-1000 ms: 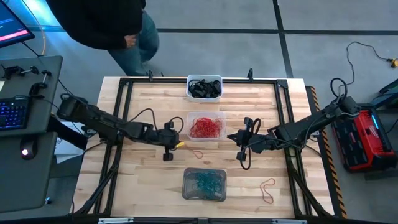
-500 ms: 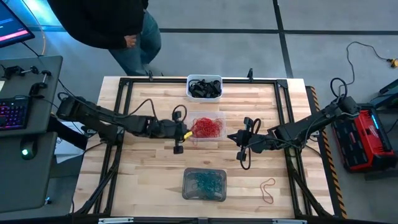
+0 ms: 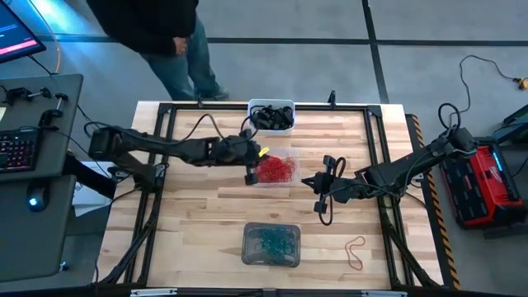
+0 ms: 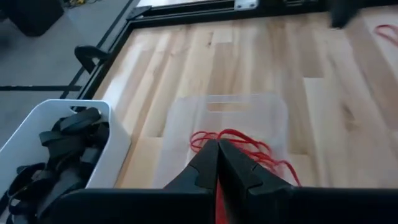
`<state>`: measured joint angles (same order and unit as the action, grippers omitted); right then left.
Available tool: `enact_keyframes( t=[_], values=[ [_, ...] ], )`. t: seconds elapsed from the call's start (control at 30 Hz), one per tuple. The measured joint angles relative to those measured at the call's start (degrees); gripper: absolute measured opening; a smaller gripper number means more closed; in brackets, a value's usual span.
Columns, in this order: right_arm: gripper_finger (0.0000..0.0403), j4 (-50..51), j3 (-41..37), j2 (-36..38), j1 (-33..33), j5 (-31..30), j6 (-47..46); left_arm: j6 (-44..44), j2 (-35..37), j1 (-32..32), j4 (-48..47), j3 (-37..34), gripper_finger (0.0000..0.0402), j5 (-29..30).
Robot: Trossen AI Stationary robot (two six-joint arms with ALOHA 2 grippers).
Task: Sort rubber bands into baskets
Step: Put the red rubber band into the transparent bin
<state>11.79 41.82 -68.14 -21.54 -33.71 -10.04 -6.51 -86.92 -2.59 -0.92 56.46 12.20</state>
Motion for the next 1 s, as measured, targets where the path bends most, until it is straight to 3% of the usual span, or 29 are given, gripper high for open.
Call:
enact_keyframes(
  t=[0.2,0.63,1.0],
  values=[
    [0.0000,0.0,0.0,0.0,0.0,0.0,0.0,-1.6,-3.8,-2.6,2.3,2.3,0.0000,-1.3],
    [0.0000,0.3,0.0,0.0,0.0,0.0,0.0,-3.6,-4.7,-5.4,9.4,1.3,0.0000,-8.8],
    [0.0000,0.5,0.0,0.0,0.0,0.0,-0.2,-2.2,-13.7,-5.1,10.9,0.5,0.0000,-10.9]
  ],
)
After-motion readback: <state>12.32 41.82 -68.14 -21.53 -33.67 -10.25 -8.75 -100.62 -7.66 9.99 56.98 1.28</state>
